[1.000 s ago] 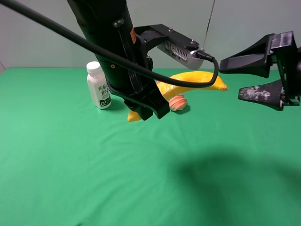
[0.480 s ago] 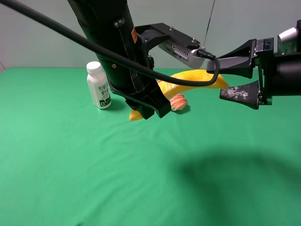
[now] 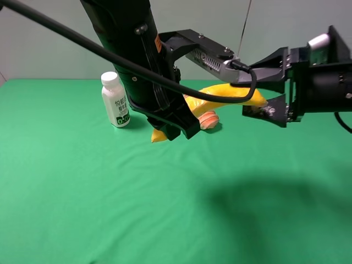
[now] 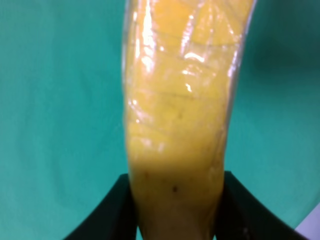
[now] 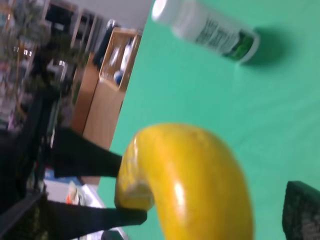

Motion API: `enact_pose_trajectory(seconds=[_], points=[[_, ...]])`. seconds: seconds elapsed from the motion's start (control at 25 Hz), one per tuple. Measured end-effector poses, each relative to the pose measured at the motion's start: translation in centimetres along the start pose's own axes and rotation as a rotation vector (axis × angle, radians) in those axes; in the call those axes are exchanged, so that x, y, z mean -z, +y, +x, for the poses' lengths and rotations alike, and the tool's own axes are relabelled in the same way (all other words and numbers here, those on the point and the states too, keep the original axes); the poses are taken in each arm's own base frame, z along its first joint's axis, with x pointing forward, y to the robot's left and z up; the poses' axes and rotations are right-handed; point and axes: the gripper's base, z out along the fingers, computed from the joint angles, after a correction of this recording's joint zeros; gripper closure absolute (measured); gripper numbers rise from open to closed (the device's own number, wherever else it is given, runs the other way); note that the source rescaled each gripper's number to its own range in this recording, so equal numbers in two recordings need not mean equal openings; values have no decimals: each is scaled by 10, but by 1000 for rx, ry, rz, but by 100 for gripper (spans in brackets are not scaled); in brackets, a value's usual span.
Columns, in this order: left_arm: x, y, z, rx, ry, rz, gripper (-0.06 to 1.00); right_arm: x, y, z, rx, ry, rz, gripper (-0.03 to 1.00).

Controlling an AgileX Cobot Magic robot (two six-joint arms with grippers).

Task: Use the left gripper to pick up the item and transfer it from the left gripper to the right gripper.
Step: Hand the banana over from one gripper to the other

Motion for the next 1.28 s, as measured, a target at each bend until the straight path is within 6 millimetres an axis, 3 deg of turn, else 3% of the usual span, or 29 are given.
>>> enact_pose_trajectory(seconds=[0.6,0.88,1.04,1.28], points=[[0,0,0,-1,0,0,94,-9,0,-3,19,-39,14,-1],[0,0,0,-1,0,0,94,-9,0,-3,40,-42,13,56],[0,0,0,-1,1,0,94,-9,0,-3,43,-43,13,97],[0,0,0,-2,1,-1,94,-9,1,-3,65,-45,8,96]])
